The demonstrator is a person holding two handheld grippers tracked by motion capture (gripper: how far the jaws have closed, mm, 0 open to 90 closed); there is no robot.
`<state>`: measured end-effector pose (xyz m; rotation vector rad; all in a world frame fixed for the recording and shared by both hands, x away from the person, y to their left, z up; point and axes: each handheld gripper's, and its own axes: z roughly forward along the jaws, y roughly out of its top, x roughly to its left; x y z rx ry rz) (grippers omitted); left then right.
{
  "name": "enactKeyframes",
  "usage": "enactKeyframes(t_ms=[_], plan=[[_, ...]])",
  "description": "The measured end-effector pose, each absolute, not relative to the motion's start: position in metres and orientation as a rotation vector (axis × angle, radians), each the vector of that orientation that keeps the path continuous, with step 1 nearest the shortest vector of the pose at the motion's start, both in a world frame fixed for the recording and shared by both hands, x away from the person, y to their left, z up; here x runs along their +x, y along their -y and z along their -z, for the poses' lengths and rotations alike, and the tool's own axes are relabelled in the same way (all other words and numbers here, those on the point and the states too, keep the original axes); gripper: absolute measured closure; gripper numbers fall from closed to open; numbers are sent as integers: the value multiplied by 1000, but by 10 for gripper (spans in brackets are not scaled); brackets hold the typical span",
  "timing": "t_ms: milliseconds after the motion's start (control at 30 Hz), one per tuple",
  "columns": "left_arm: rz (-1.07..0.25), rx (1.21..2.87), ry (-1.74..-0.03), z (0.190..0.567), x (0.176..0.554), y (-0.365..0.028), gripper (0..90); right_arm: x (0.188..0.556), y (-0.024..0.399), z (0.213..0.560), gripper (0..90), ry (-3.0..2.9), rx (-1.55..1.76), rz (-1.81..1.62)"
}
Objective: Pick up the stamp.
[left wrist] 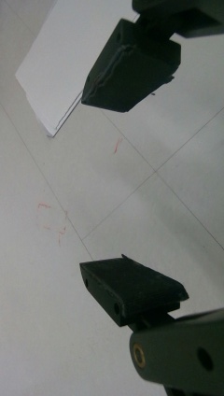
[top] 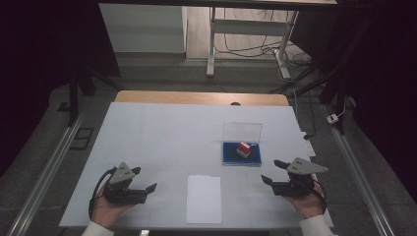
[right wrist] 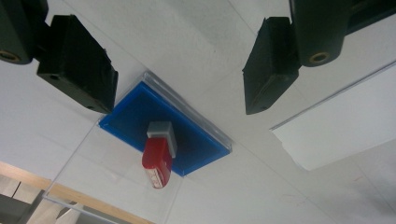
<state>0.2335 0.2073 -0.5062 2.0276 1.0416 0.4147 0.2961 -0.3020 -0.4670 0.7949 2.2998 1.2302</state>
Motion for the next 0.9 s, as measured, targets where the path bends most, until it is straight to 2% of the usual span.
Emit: enactKeyframes(t_ms=[633,900], plan=[[-417,2044,-1036,508,235,-206,192,317,280,451,267,-2355,774,-1198],[-416,2046,-1039,508,235,-206,191,338,270,451,278,-2391,783,-1156]])
